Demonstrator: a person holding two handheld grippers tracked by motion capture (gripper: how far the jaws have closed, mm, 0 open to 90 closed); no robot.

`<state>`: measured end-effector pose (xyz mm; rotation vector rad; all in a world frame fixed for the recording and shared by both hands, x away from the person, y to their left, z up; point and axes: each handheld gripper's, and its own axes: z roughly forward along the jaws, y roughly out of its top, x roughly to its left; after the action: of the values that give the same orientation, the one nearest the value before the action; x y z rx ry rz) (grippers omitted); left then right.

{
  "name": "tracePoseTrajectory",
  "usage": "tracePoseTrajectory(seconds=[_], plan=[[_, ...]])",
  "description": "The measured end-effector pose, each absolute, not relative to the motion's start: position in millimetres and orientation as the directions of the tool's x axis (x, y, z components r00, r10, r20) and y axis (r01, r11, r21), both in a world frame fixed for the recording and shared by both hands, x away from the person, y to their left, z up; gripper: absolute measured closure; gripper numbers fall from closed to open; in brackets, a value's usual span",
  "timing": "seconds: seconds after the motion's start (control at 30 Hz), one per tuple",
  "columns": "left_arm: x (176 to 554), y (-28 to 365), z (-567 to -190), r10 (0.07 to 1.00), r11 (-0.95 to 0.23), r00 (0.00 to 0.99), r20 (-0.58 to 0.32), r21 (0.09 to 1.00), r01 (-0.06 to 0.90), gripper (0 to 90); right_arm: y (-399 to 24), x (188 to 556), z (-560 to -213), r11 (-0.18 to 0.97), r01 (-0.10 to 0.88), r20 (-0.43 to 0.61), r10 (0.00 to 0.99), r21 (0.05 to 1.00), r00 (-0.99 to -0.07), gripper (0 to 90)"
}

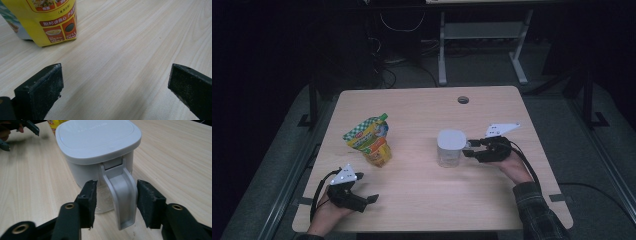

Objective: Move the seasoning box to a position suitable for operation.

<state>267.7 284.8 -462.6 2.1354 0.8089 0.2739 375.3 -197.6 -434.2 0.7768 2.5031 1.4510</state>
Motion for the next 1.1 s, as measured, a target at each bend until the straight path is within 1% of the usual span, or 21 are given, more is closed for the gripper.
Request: tracePoseTrajectory(seconds=[0.2, 0.4, 0.93, 1.1], plan=[[267.4, 284.8, -462.0, 0.633, -0.454, 0.769, -0.084, 0.764, 0.457, 0.0, -196.5, 368.2, -431.6, 0.416, 0.368, 0.146, 0.476, 0.831, -0.867, 56.8], [267.2, 284.6, -461.5, 0.629, -0.458, 0.773, -0.08, 0.765, 0.452, 0.0, -189.6, 362.2, -429.7, 0.434, 0.352, 0.139, 0.45, 0.829, -0.882, 60.7], [267.7, 283.4, -462.8, 0.626, -0.461, 0.775, -0.084, 0.762, 0.455, 0.0, -179.6, 359.5, -428.6, 0.45, 0.338, 0.116, 0.451, 0.827, -0.885, 66.8], [267.7, 283.5, -462.6, 0.626, -0.459, 0.775, -0.085, 0.764, 0.455, 0.0, -176.5, 355.2, -427.3, 0.465, 0.324, 0.091, 0.455, 0.824, -0.886, 68.2]])
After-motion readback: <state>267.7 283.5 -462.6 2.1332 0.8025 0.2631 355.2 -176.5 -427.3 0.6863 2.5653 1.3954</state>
